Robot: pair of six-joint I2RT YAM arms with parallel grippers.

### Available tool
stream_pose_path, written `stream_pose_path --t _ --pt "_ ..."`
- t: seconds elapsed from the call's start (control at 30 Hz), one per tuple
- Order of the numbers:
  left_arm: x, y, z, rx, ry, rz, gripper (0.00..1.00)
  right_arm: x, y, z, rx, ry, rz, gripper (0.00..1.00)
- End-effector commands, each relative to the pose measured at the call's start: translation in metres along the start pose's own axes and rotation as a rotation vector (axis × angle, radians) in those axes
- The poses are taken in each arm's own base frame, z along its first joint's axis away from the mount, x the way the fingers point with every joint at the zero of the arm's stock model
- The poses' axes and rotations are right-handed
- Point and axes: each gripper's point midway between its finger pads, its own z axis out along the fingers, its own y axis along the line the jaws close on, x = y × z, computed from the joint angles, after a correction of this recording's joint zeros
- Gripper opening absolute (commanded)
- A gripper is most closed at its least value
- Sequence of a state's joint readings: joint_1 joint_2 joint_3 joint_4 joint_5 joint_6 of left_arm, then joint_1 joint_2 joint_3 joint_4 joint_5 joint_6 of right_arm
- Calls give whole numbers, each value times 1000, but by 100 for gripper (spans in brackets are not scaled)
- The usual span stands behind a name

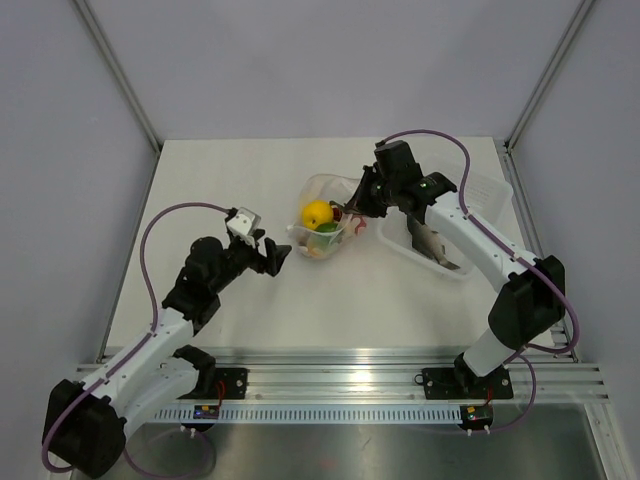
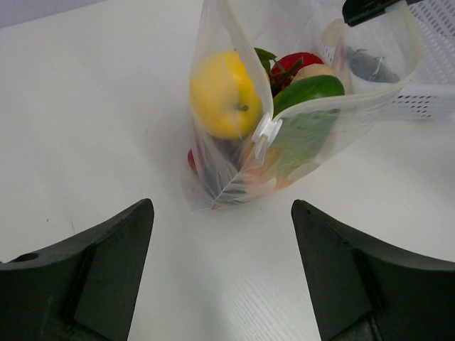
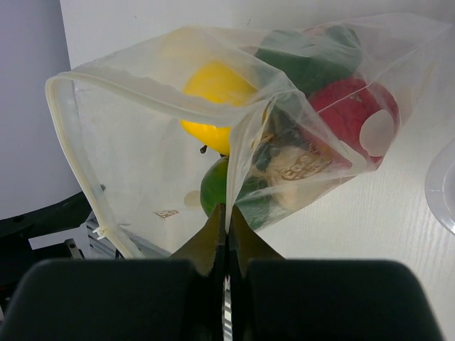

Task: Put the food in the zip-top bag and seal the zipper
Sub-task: Zip the zipper food storage bag at the center of the board.

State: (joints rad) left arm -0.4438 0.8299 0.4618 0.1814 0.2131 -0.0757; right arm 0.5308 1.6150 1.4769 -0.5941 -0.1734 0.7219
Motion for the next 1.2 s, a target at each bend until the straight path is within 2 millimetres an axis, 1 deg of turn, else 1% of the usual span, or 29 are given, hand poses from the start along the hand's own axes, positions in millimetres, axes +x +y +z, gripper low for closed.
stream_pose_path --t 0.0,0.03,0.1,0.13,0.17,0.2,0.27,0.43,0.6,0.73,0.83,0.9,0.93,0.97,1.0,1.03,1.17 --pt "-45 -9 9 63 -189 60 82 -13 18 -3 -76 -28 -1 0" --pt "-49 -12 10 78 -214 45 81 -12 18 -1 -77 -23 -1 0" --pt "-46 -14 17 99 -203 31 75 -12 20 -1 -83 -18 -2 0" --pt "-45 -15 20 105 -197 20 71 -11 20 -1 -83 -13 -2 0" --pt "-49 -15 24 110 -208 17 69 -12 21 -2 -88 -14 -5 0" --pt "-45 -15 27 113 -198 7 68 -10 20 -2 -88 -12 -4 0" --pt "-51 -19 29 135 -226 -2 65 -10 19 -2 -83 -13 -4 0" --pt "-56 -22 31 150 -233 -13 59 -8 19 -2 -89 -4 -2 0" --pt "-54 -28 31 177 -236 -13 59 -7 17 -6 -89 -19 7 0" --pt "-51 -29 31 183 -230 -15 57 -5 16 -8 -90 -20 14 0" --pt "-47 -31 30 190 -214 -17 58 -5 16 -10 -95 -28 21 0" --pt "-43 -30 28 184 -212 -11 60 -4 15 -10 -94 -29 25 0" --pt "-41 -29 27 179 -210 -8 64 -4 16 -12 -95 -31 25 0" --pt "-34 -28 26 176 -199 -7 67 -4 15 -12 -93 -32 28 0" --pt "-35 -28 24 172 -206 -4 69 -4 15 -12 -94 -33 30 0" --pt "-32 -28 23 171 -201 -5 72 -5 16 -13 -95 -36 28 0" --pt "-23 -28 21 171 -188 -9 73 -6 16 -13 -93 -38 32 0"
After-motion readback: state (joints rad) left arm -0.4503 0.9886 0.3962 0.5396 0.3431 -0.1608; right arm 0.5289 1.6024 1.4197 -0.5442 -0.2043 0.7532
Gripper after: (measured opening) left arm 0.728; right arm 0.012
